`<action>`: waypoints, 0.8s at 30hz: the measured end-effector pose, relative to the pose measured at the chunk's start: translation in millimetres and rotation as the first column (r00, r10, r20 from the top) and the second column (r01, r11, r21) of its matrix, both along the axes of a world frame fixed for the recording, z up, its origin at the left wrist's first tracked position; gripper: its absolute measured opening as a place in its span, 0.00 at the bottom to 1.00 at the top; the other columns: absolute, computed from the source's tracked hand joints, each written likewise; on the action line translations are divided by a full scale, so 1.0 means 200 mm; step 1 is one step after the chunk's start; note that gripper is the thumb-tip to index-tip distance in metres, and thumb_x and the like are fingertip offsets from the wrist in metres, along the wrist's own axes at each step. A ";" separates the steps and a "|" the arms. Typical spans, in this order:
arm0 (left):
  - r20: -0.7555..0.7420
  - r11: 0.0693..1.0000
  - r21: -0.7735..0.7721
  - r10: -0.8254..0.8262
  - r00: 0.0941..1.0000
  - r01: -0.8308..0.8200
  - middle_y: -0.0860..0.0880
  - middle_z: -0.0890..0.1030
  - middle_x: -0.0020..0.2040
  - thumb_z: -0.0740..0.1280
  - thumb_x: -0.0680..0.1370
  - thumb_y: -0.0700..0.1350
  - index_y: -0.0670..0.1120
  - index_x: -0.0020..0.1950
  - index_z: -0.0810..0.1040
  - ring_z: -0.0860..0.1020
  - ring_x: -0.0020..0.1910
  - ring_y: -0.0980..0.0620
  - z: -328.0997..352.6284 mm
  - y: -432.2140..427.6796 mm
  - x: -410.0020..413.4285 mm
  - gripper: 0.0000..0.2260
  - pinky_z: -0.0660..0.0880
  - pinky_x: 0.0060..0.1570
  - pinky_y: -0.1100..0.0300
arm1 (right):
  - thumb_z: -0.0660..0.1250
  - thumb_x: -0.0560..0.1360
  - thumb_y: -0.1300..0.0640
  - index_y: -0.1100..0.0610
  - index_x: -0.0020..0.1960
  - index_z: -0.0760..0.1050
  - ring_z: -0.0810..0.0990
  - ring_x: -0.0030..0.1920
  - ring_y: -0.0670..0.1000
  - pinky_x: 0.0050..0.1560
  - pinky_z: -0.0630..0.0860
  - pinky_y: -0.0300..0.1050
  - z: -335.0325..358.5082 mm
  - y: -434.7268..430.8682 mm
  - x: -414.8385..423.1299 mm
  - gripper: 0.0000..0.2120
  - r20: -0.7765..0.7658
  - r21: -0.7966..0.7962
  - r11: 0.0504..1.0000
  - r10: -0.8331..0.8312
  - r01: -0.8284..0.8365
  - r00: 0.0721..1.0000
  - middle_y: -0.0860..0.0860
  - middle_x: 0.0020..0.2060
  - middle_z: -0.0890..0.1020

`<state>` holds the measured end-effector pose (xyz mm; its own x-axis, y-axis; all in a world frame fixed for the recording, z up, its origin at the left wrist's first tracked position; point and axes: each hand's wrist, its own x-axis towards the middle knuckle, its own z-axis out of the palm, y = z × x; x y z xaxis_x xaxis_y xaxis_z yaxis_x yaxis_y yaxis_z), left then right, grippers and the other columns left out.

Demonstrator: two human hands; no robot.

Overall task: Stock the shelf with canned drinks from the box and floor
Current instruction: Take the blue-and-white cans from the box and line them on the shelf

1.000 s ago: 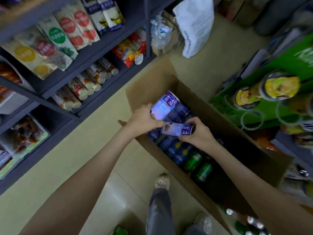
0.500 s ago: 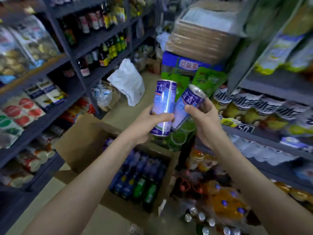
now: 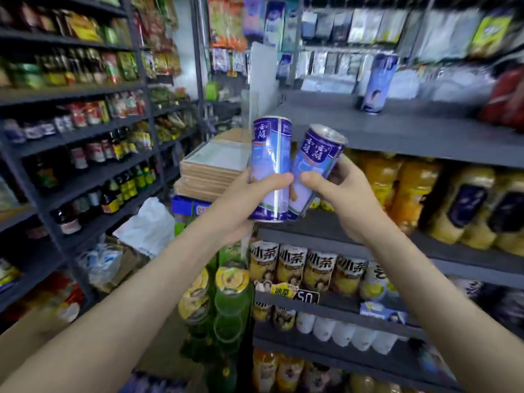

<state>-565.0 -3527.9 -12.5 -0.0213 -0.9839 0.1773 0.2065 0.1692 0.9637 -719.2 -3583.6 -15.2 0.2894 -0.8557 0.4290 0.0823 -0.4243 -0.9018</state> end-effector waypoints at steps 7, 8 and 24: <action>0.108 0.985 -0.169 -0.017 0.994 0.035 0.49 0.84 0.47 0.69 0.74 0.39 0.43 0.61 0.75 0.83 0.44 0.53 0.33 -0.41 -0.15 0.15 0.78 0.43 0.60 | 0.67 0.76 0.60 0.61 0.58 0.73 0.82 0.48 0.51 0.47 0.79 0.44 0.36 -0.33 -0.24 0.12 0.101 -0.070 0.988 -0.128 0.135 0.987 0.55 0.51 0.83; 0.119 0.982 -0.185 -0.008 0.993 0.030 0.49 0.84 0.48 0.70 0.74 0.40 0.43 0.63 0.73 0.83 0.44 0.55 0.37 -0.48 -0.16 0.18 0.78 0.42 0.62 | 0.65 0.77 0.60 0.59 0.55 0.73 0.83 0.45 0.50 0.46 0.79 0.45 0.41 -0.39 -0.25 0.08 0.116 -0.055 0.985 -0.158 0.165 0.981 0.54 0.48 0.83; 0.436 0.994 -0.110 0.054 0.898 -0.006 0.46 0.83 0.51 0.76 0.67 0.37 0.44 0.59 0.76 0.80 0.53 0.45 0.64 -1.21 -0.32 0.22 0.77 0.51 0.56 | 0.69 0.72 0.60 0.60 0.58 0.69 0.82 0.50 0.55 0.54 0.79 0.55 0.63 -1.23 -0.48 0.17 -0.218 -0.033 0.920 -0.388 0.391 0.895 0.60 0.54 0.80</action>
<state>-629.6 -3770.2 115.8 -0.0912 -0.9621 0.2571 -0.2393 0.2718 0.9321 -815.0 -3829.0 111.4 0.0164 -0.9234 0.3835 -0.2848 -0.3720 -0.8835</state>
